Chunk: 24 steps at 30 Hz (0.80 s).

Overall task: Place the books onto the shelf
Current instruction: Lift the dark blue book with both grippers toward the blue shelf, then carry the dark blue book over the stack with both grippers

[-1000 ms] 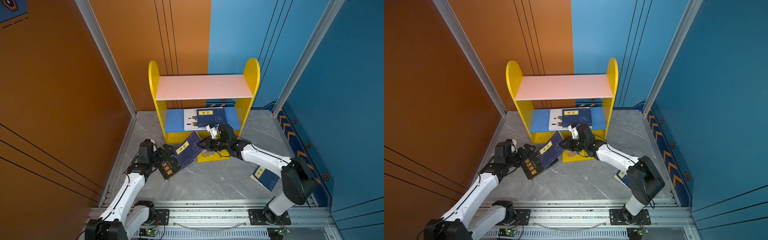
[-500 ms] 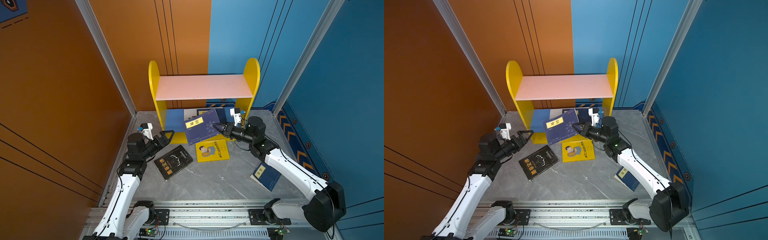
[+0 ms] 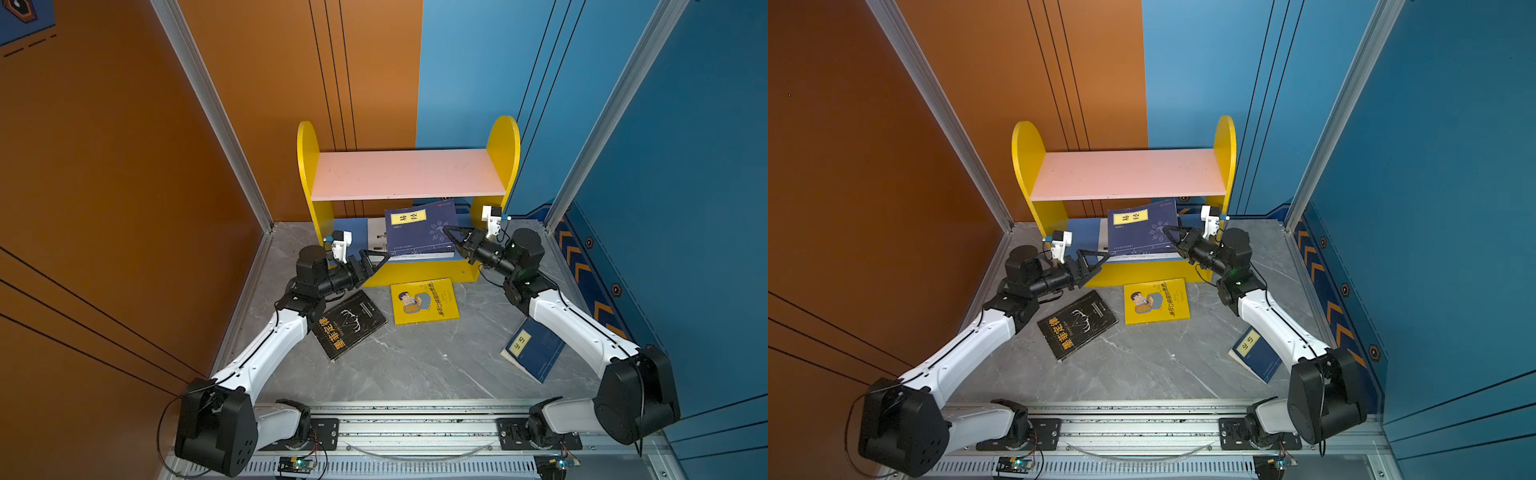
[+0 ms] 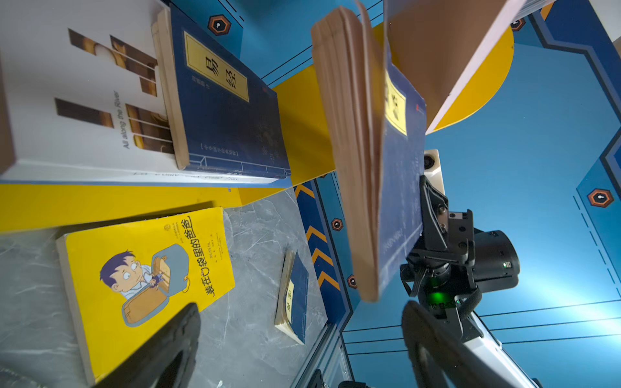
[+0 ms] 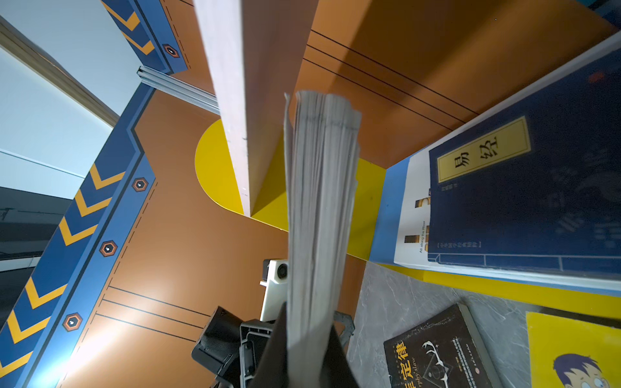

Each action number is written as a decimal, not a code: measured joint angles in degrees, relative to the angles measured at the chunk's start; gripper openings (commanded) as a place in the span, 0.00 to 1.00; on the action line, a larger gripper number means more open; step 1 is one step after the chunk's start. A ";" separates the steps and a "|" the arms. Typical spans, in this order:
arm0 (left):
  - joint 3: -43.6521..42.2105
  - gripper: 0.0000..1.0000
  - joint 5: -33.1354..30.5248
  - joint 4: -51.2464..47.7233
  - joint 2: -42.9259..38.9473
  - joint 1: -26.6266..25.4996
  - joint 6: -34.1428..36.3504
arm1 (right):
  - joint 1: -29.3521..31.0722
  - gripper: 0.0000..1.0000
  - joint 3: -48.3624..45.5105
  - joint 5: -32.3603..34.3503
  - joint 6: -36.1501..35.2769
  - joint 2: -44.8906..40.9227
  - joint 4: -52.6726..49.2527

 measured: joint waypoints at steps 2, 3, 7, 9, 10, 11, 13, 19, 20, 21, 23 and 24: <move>1.62 0.91 0.44 2.62 2.19 -0.63 -1.53 | -0.13 0.10 0.00 -0.04 0.28 0.00 0.44; 2.40 0.89 0.85 4.33 3.19 -1.11 -2.54 | -0.26 0.10 0.00 -0.22 0.39 0.00 0.57; 4.68 0.76 1.86 9.29 6.10 -2.54 -5.62 | -0.63 0.09 0.00 -0.20 0.44 0.00 0.74; 5.33 0.69 1.90 10.75 7.13 -3.13 -6.49 | -0.85 0.09 0.00 -0.20 0.44 0.00 0.76; 5.49 0.66 1.88 11.17 7.48 -3.39 -6.82 | -0.94 0.09 0.00 -0.17 0.44 0.00 0.76; 5.53 0.61 1.88 11.58 7.72 -3.52 -7.17 | -1.07 0.09 0.00 -0.17 0.44 0.00 0.79; 5.53 0.52 1.84 12.02 8.04 -3.82 -7.69 | -1.27 0.09 0.00 -0.17 0.44 0.00 0.79; 5.88 0.31 1.77 14.51 9.60 -3.93 -8.98 | -1.49 0.09 0.00 -0.20 0.44 1.05 1.20; 6.10 0.27 1.75 14.88 10.12 -3.98 -9.22 | -1.49 0.09 0.00 -0.20 0.44 1.36 1.20; 6.38 0.22 1.68 15.10 10.69 -4.04 -9.60 | -1.51 0.10 0.00 -0.17 0.46 1.68 1.20; 7.45 0.12 1.53 16.00 12.26 -4.11 -10.38 | -1.84 0.17 0.13 -0.15 0.61 2.45 1.20; 7.85 0.10 1.57 16.61 12.83 -4.09 -10.62 | -1.99 0.21 0.26 -0.13 0.63 2.75 1.14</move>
